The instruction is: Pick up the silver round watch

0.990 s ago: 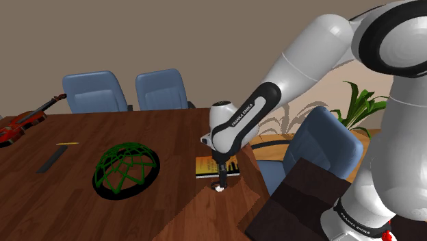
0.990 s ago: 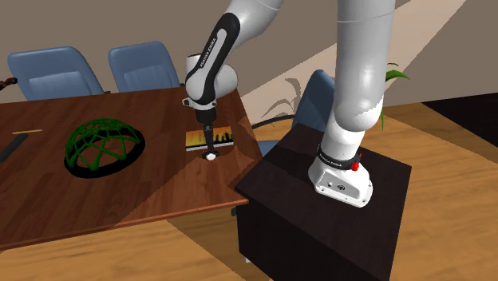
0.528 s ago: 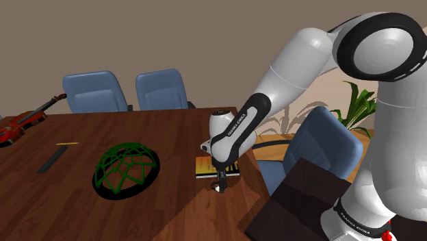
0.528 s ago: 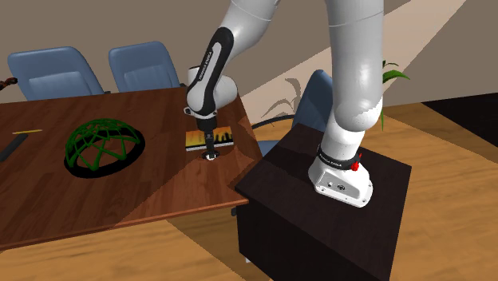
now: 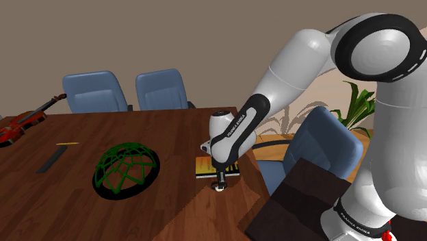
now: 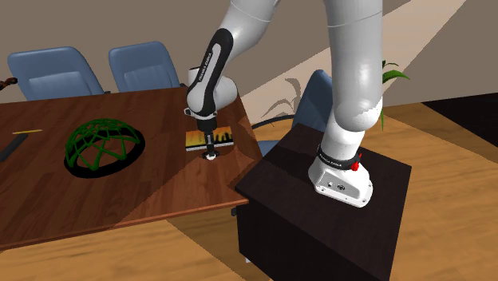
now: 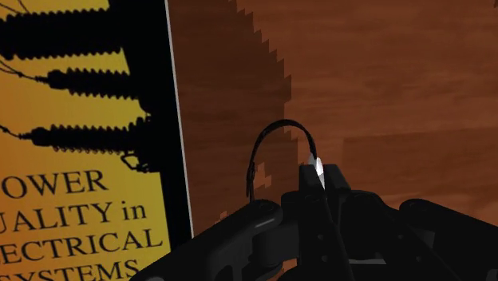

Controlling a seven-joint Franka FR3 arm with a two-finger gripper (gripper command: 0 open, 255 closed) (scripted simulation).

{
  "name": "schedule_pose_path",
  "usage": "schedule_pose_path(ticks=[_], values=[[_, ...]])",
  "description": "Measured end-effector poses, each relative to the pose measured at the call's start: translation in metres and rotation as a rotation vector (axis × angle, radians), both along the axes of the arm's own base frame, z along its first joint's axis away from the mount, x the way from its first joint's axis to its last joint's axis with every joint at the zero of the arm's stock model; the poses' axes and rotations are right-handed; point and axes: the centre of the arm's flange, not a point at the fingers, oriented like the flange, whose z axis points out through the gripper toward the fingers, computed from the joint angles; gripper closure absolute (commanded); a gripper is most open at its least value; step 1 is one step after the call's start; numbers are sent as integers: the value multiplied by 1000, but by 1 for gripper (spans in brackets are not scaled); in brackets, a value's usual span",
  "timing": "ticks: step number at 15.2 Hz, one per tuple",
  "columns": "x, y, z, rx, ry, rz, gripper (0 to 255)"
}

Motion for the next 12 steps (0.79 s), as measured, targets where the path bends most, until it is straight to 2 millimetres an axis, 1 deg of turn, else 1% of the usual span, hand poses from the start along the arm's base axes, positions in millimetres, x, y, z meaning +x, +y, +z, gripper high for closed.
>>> schedule_pose_path(ticks=[4, 12], values=[[0, 0, 2, 0, 0, 0, 255], [-1, 0, 42, 0, -1, 0, 255]])
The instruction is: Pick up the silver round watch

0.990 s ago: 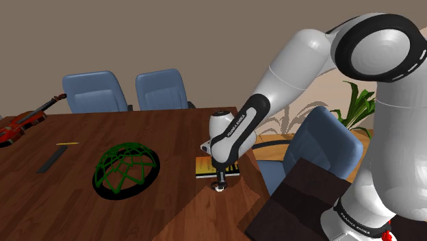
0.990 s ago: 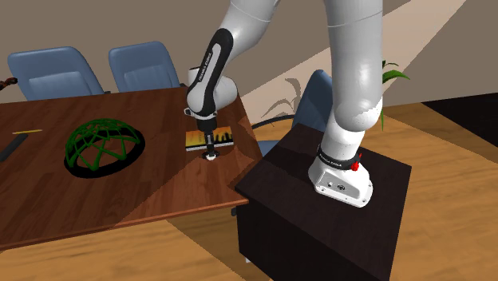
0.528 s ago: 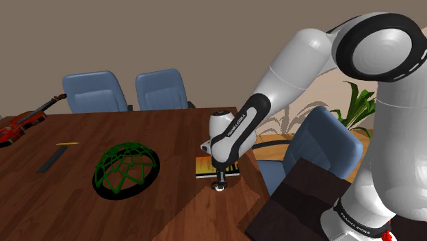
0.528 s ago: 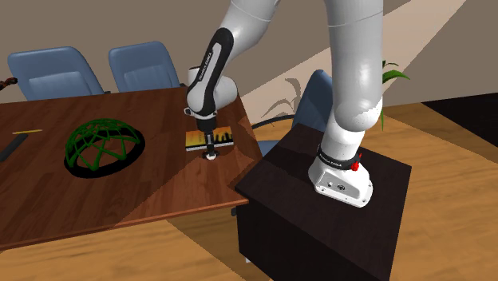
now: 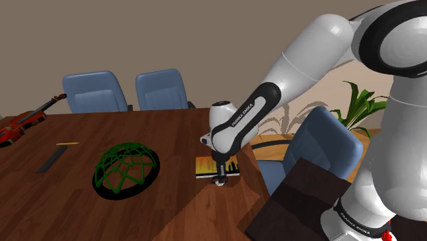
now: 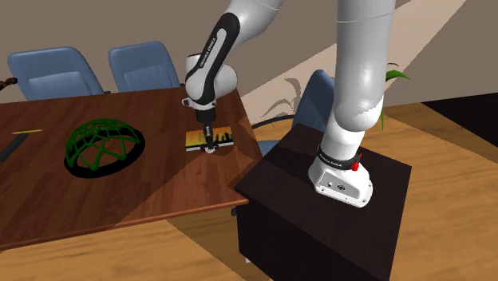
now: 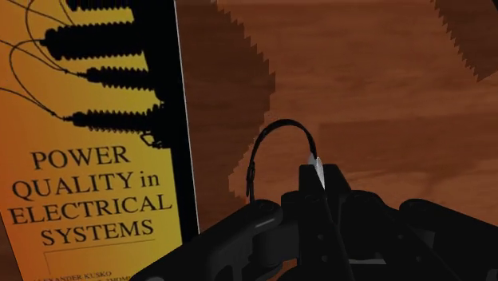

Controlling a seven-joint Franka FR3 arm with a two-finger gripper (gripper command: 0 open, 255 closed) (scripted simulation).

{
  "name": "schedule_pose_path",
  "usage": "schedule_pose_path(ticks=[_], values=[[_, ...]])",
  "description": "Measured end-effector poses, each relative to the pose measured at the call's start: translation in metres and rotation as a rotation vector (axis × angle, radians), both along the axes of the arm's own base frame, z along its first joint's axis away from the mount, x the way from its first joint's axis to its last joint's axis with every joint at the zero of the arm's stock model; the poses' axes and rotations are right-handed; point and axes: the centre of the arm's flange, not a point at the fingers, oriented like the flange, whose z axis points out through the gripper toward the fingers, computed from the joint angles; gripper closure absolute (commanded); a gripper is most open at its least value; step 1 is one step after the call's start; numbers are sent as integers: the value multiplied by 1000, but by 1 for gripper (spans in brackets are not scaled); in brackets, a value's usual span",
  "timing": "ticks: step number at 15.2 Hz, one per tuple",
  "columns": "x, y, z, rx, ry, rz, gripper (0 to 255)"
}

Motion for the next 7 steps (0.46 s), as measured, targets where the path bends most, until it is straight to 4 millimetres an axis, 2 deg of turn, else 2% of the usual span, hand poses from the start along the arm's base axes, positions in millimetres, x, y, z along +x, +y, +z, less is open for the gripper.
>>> schedule_pose_path(ticks=[7], values=[[0, 0, 35, 0, 0, 0, 255]])
